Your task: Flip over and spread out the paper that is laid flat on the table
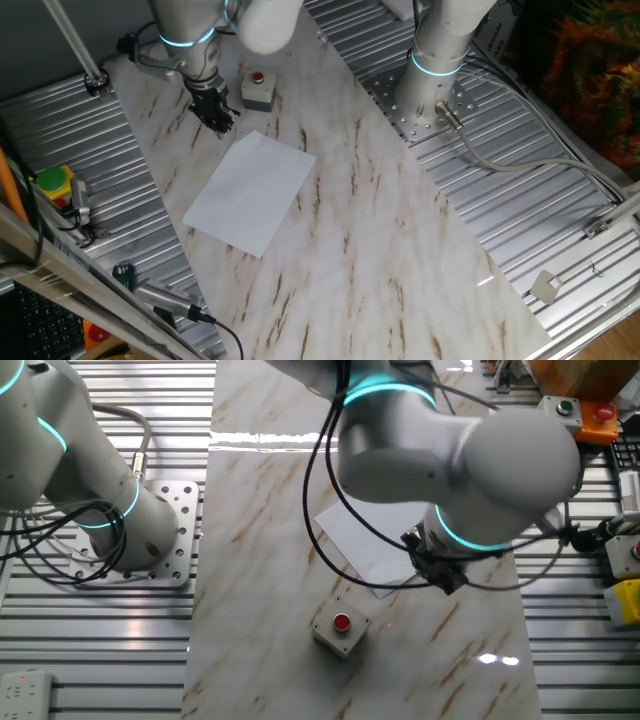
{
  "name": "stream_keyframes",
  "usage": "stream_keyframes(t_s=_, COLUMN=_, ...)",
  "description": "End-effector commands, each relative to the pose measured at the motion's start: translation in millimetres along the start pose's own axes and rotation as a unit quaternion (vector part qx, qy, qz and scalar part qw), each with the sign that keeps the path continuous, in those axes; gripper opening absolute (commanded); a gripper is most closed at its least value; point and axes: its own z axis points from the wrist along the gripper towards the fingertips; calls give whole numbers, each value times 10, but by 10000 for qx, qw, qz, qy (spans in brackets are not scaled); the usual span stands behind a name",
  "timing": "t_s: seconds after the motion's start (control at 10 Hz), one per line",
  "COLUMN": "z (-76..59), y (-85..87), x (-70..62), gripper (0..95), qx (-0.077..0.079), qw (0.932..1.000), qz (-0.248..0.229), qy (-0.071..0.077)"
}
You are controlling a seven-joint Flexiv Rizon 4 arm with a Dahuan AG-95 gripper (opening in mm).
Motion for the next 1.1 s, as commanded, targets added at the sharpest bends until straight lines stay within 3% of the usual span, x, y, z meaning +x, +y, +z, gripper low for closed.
stream_keyframes(t_s=0.1, z=-6, y=18, x=3, gripper=0, qx=-73, qw=10000, qz=33, qy=-47)
stream_keyframes(t_s=0.2, z=0, y=23, x=19, gripper=0, qx=-170, qw=9998, qz=68, qy=-101)
stream_keyframes(t_s=0.4, z=17, y=35, x=50, gripper=0, qx=-213, qw=9997, qz=22, qy=-144)
stream_keyframes(t_s=1.1, z=79, y=55, x=117, gripper=0, qx=-180, qw=9996, qz=-115, qy=-158)
